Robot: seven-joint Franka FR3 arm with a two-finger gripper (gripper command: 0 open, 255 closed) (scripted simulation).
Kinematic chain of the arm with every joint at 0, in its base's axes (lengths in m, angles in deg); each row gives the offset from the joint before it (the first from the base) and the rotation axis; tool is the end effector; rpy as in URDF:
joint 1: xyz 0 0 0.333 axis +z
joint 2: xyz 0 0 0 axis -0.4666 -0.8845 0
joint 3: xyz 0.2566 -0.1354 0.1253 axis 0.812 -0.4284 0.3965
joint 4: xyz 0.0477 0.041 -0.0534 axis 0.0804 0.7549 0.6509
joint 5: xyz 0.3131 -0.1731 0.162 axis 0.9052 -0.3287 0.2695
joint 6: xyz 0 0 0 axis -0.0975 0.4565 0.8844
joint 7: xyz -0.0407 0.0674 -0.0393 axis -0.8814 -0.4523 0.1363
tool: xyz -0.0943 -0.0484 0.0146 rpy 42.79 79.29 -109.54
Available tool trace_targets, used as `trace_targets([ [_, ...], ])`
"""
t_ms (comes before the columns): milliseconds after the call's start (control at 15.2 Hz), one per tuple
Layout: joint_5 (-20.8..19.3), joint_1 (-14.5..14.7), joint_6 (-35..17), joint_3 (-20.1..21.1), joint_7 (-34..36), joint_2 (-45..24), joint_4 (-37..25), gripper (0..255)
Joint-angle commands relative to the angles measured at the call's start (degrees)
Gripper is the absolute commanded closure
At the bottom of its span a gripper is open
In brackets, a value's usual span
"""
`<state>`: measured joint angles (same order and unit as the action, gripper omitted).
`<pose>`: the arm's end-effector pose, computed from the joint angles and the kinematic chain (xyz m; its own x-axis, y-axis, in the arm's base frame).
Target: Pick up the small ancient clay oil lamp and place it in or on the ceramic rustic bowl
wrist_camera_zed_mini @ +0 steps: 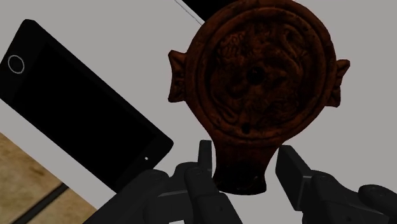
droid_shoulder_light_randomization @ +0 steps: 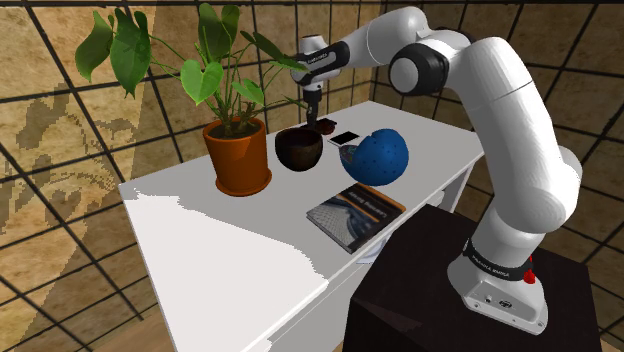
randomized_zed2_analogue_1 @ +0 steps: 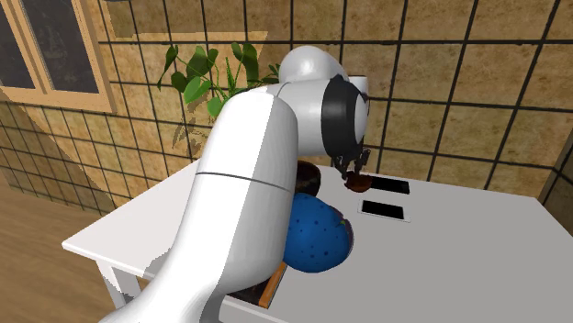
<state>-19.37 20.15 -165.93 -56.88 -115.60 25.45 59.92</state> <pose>0.7200 -0.2055 0.3535 0.8922 0.4516 -0.0073 0.4509 -0.8896 0.0724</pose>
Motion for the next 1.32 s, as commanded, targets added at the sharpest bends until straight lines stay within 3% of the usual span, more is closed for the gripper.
trace_targets([
  [0, -0.1, 0.0, 1.2, -0.1, 0.0, 0.5, -0.8, 255],
  [1254, -0.3, -1.0, 15.6, -0.3, 0.0, 0.9, -14.8, 255],
])
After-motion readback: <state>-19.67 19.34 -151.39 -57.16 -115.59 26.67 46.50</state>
